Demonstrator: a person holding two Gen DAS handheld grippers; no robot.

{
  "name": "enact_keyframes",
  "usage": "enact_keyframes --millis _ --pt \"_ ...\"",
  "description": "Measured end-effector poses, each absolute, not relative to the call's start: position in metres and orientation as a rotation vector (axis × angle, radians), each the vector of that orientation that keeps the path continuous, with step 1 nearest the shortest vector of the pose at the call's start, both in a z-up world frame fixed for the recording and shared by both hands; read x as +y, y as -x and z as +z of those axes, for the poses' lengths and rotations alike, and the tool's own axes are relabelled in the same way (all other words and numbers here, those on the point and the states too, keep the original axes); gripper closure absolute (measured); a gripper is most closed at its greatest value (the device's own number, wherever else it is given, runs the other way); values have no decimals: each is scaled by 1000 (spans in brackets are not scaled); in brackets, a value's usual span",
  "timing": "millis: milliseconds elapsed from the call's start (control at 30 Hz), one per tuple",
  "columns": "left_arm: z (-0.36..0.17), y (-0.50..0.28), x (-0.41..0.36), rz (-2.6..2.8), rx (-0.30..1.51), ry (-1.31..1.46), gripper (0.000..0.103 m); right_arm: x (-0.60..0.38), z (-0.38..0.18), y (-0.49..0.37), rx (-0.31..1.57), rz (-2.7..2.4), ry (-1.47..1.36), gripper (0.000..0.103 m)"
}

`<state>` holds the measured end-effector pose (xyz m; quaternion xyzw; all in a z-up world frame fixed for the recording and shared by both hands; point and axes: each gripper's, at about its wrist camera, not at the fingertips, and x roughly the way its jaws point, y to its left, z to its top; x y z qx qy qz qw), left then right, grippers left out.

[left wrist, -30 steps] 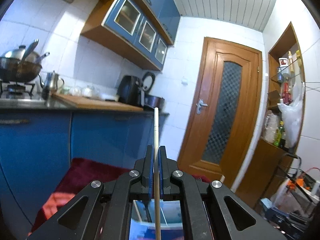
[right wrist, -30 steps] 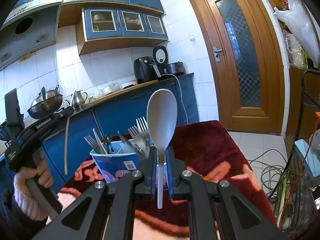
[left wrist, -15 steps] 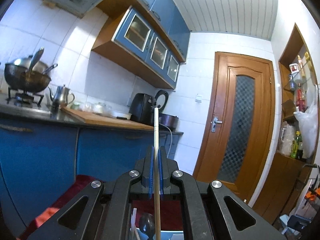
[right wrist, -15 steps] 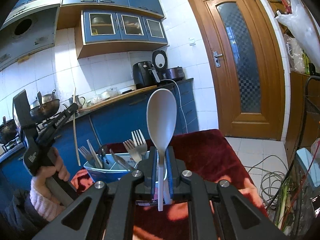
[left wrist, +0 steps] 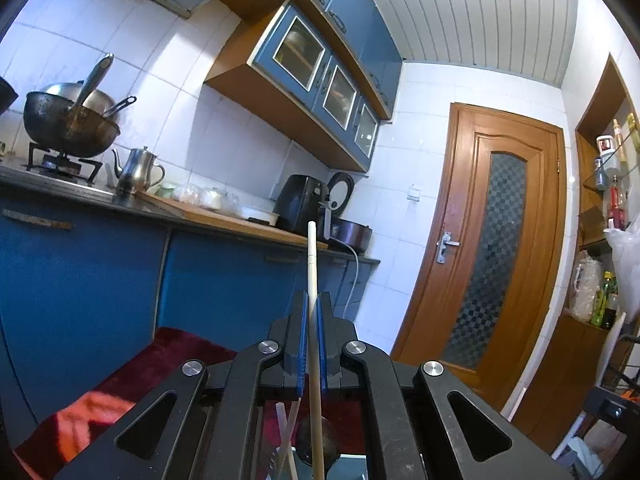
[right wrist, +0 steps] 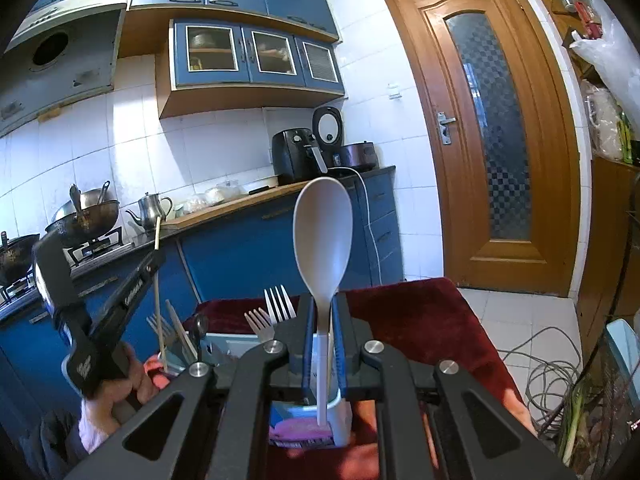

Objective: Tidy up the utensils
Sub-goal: 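Lift the chopstick and beige spoon up over the holder, then lower the chopstick and spoon into the holder and open both grippers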

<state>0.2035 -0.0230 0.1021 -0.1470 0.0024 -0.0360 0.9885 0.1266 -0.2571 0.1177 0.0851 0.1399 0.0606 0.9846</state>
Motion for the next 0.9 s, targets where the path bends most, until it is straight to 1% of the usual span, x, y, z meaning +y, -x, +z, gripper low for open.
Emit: enact_keyframes --millis 400,533,900 --pt "115 -204 -5 -69 -44 404 99 -249 110 -151 301 159 -172 92" --pt "116 -203 -12 -37 -88 357 99 -251 109 -154 296 170 -169 92" --pt "93 -212 -29 43 -76 288 99 -254 97 -161 305 210 -168 92"
